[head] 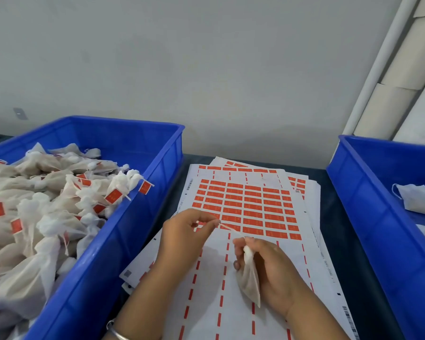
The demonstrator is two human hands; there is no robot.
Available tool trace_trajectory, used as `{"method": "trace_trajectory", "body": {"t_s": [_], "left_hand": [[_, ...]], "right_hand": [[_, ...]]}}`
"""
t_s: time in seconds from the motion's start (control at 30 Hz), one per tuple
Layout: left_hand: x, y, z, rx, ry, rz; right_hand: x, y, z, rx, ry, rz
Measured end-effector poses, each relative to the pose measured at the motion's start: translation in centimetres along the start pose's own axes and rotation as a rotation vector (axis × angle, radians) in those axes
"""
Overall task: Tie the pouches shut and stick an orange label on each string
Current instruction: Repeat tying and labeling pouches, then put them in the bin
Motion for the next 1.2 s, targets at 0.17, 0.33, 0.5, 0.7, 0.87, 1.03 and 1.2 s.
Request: {"method": "trace_trajectory", "body": {"t_s": [0.17,0.33,0.5,0.7,0.87,1.03,1.2], "left_hand": [[0.2,-2.6,2.0,-0.1,-0.253,0.112],[2.8,-2.0,4.4,-0.086,-0.423,0.279],[3.8,-2.0,5.3,0.008,-0.587,0.334],[3.8,-2.1,5.8,0.023,-0.622,0.286],[3.4,-2.5,6.0,0.009,-0.656,0.232],[2.9,-2.6,6.3,-0.053,-0.548,0.141],[2.6,-2.7,6.1,-0.043,-0.54,0.1]], "right_hand": [[-0.5,-0.4,0.1,0.012,-0.154,-0.018],[-0.6,-0.6,-0.3,0.04,-0.215,-0.014],[-0.9,-0.5,-0.7,0.069,-0.206,-0.032],[-0.9,-0.3,-0.7,0.075,-0.172,-0.039],[-0.8,-0.3,-0.6,0.068,-0.135,-0.049],[-0.8,-0.3,-0.5,0.067,-0.116,-0.062],[-0.9,-0.3,-0.7,0.078,-0.107,-0.071]]}}
Point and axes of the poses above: each hand's wrist, its own y-axis away from the middle knuckle, its own x-axis out of the palm, z = x × y, the point moved 9 cm from there along -y, towards the middle knuckle, and after that the axes turned 6 degrees about -y, right-handed, at the moved point
